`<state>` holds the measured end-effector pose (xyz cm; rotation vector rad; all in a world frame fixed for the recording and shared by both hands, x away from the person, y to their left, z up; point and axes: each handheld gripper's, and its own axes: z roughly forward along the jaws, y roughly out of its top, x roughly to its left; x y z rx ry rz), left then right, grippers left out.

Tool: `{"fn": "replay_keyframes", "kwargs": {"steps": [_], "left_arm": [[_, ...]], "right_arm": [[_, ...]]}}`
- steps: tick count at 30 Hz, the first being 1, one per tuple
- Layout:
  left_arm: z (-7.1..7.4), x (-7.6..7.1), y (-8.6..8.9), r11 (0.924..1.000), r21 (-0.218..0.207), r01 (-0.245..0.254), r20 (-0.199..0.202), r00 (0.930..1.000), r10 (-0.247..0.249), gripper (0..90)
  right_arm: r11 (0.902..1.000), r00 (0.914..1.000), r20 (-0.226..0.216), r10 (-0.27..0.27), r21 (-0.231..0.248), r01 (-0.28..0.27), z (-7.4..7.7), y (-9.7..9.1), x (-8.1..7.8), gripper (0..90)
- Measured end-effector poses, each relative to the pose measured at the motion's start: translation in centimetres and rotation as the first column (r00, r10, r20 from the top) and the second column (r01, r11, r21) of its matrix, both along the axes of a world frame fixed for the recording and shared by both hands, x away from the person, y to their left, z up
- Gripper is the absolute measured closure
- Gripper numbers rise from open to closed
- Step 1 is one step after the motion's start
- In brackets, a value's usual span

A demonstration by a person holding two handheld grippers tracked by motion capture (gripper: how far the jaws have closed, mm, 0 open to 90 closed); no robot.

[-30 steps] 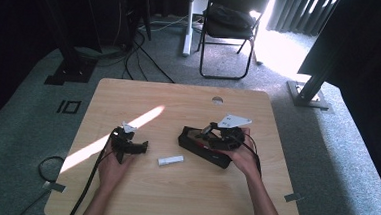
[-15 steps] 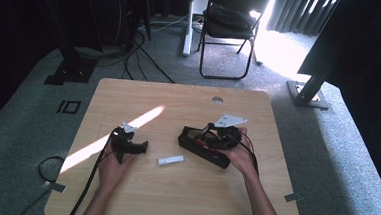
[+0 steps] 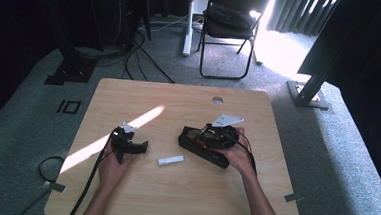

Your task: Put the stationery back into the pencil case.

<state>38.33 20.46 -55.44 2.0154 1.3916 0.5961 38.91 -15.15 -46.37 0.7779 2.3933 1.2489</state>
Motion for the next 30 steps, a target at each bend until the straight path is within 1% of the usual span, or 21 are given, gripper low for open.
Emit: {"fn": "replay_keyframes", "kwargs": {"steps": [9,19,20,22,28,30], "left_arm": [[0.0,0.0,0.0,1.0,0.0,0.0,0.0,1.0,0.0,6.6],[0.0,0.0,0.0,1.0,0.001,0.001,-0.001,1.0,-0.001,6.5],[0.0,0.0,0.0,1.0,0.001,0.001,-0.001,1.0,-0.001,6.6],[0.0,0.0,0.0,1.0,0.002,0.001,-0.001,1.0,-0.001,6.5],[0.0,0.0,0.0,1.0,0.0,0.0,0.0,1.0,0.0,6.5],[0.0,0.0,0.0,1.0,0.0,0.0,0.0,1.0,0.0,6.5]], "right_arm": [[1.0,0.9999,-0.014,0.001,-0.01,-0.002,-0.5,0.4,0.3,41.2],[0.9995,0.9991,-0.042,0.009,-0.031,-0.011,-1.3,0.0,0.3,41.0],[0.9994,0.999,-0.043,0.011,-0.032,-0.013,-1.3,-0.1,0.3,41.7],[0.9995,0.9987,-0.048,0.02,-0.024,-0.021,-1.2,-0.2,0.2,39.8],[0.9987,0.9991,-0.026,0.032,-0.04,-0.033,-0.9,-0.4,-0.5,36.3],[0.9988,0.9993,-0.018,0.033,-0.036,-0.033,-0.8,-0.5,-0.7,36.2]]}}
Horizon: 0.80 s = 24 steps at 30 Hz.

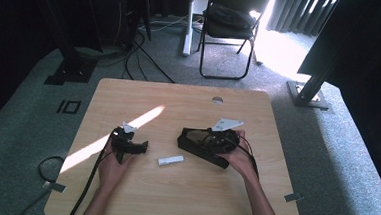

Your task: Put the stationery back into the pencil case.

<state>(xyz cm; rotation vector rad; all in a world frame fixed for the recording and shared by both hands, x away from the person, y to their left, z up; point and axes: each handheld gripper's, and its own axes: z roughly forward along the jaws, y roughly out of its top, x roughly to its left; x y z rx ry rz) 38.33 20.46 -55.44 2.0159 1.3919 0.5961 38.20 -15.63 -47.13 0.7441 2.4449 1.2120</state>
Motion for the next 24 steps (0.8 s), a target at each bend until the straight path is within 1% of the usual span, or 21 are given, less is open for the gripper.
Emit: {"fn": "replay_keyframes", "kwargs": {"steps": [4,6,13,17,24], "left_arm": [[0.0,0.0,0.0,1.0,0.0,0.0,0.0,1.0,0.0,6.5],[0.0,0.0,0.0,1.0,0.001,0.0,0.0,1.0,0.0,6.5],[0.0,0.0,0.0,1.0,0.001,0.0,-0.001,1.0,0.0,6.5],[0.0,0.0,0.0,1.0,0.001,0.001,-0.001,1.0,-0.001,6.5],[0.0,0.0,0.0,1.0,0.001,0.001,-0.001,1.0,-0.001,6.5]], "right_arm": [[0.9997,0.9998,0.013,-0.015,0.018,0.015,0.5,-0.4,-0.3,36.6],[0.9996,0.9997,0.021,-0.015,0.024,0.014,0.7,-0.4,-0.5,37.5],[0.9988,0.9986,0.052,-0.012,0.049,0.009,1.1,0.0,-1.4,44.5],[0.9982,0.9979,0.065,-0.001,0.06,-0.003,1.3,0.3,-1.9,47.6],[0.9973,0.998,0.061,0.02,0.07,-0.024,1.1,1.1,-2.3,50.6]]}}
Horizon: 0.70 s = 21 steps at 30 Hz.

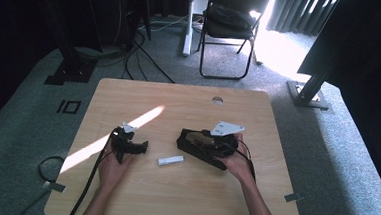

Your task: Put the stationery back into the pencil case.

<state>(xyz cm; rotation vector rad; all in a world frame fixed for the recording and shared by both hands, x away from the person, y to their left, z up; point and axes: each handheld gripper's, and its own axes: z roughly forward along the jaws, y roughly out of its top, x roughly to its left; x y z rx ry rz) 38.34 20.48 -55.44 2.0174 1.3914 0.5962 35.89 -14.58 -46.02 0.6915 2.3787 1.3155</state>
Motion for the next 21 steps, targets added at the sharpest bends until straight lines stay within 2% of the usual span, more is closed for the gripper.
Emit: {"fn": "replay_keyframes", "kwargs": {"steps": [21], "left_arm": [[0.0,0.0,0.0,1.0,0.0,0.0,0.0,1.0,0.0,6.5]], "right_arm": [[0.9988,0.9984,-0.028,0.049,0.004,-0.049,-1.5,2.8,-0.8,48.7]]}}
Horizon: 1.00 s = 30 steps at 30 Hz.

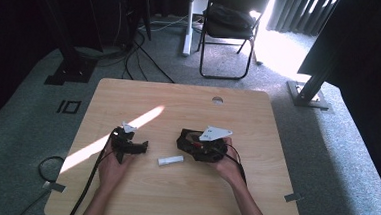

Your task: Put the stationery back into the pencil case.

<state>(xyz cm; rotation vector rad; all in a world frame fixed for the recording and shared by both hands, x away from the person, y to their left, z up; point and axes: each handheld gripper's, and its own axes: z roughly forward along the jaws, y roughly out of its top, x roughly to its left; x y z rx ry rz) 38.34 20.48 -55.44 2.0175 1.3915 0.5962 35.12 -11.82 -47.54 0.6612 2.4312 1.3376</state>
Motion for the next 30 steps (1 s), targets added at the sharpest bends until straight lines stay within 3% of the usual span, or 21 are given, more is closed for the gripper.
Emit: {"fn": "replay_keyframes", "kwargs": {"steps": [30], "left_arm": [[0.0,0.0,0.0,1.0,0.0,0.0,0.0,1.0,0.0,6.5]], "right_arm": [[0.9977,0.9978,-0.038,0.055,-0.038,-0.056,-1.9,2.8,-0.4,45.8]]}}
